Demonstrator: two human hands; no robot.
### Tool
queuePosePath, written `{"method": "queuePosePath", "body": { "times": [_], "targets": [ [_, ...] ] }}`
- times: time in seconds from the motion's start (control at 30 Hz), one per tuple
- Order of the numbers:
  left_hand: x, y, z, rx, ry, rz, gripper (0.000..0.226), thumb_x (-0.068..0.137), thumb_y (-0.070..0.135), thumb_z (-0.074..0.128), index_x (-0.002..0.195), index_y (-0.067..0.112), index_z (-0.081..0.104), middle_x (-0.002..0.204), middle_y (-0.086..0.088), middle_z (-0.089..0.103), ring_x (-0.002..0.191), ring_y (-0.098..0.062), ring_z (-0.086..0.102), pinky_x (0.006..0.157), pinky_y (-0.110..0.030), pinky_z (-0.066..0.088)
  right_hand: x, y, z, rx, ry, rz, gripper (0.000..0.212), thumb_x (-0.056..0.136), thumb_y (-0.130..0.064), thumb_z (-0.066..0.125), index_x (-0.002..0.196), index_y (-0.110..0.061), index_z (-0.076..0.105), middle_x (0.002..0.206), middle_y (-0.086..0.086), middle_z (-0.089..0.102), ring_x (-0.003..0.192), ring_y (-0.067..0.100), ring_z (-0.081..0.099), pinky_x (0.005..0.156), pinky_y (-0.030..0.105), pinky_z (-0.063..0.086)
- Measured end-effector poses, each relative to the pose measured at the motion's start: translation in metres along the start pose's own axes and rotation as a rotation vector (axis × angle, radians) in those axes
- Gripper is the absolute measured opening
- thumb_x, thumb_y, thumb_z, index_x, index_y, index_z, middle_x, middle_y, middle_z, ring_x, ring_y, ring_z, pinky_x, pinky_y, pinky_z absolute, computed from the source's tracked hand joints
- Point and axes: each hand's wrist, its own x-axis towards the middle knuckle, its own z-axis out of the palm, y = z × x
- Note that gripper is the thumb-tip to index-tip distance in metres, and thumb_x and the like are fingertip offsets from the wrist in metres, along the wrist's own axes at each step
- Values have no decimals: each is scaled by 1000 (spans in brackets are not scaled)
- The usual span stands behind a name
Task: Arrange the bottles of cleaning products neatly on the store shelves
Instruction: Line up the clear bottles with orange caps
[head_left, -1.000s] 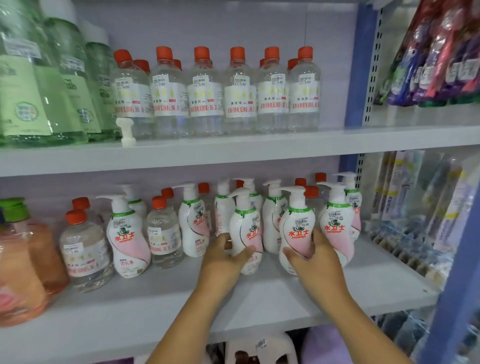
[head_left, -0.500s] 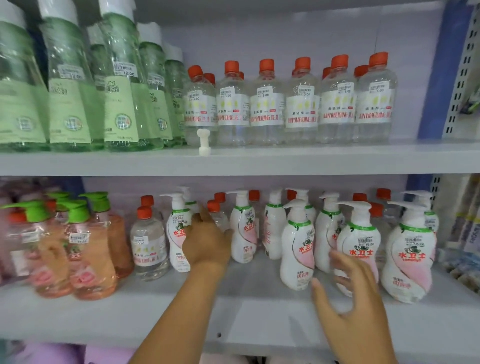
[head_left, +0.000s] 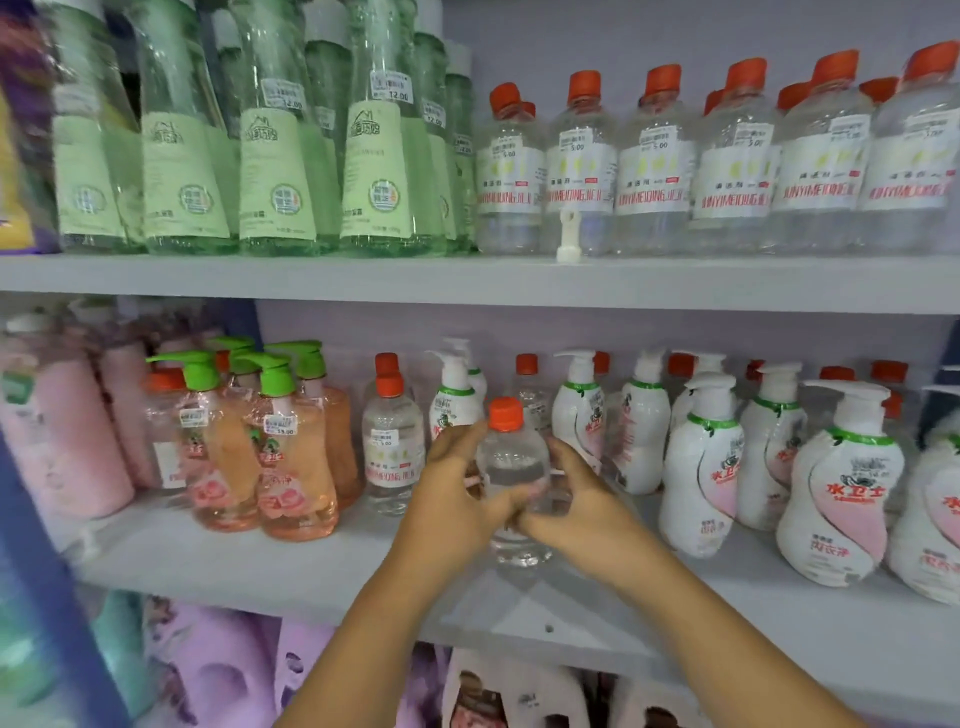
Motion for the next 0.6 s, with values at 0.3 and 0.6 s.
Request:
{"method": "queuePosePath", "body": {
  "times": [0.3, 0.6],
  "targets": [
    [6, -46, -53, 216, 479, -109, 74, 82, 20, 80, 146, 23, 43, 152, -7, 38, 142, -24, 38, 116, -38, 36, 4, 23, 38, 141, 124, 38, 53, 81, -28, 84, 122, -42, 53, 109, -22, 72, 96, -9, 68, 87, 18, 56],
    [4, -89, -50, 104, 341, -275, 61, 77, 15, 83, 129, 25, 53, 108, 7, 68, 93, -19, 67, 76, -31, 50, -8, 23, 35, 98, 171, 45, 87, 62, -41, 93, 134, -49, 43, 124, -22, 64, 107, -5, 66, 89, 20, 56]
  ]
}}
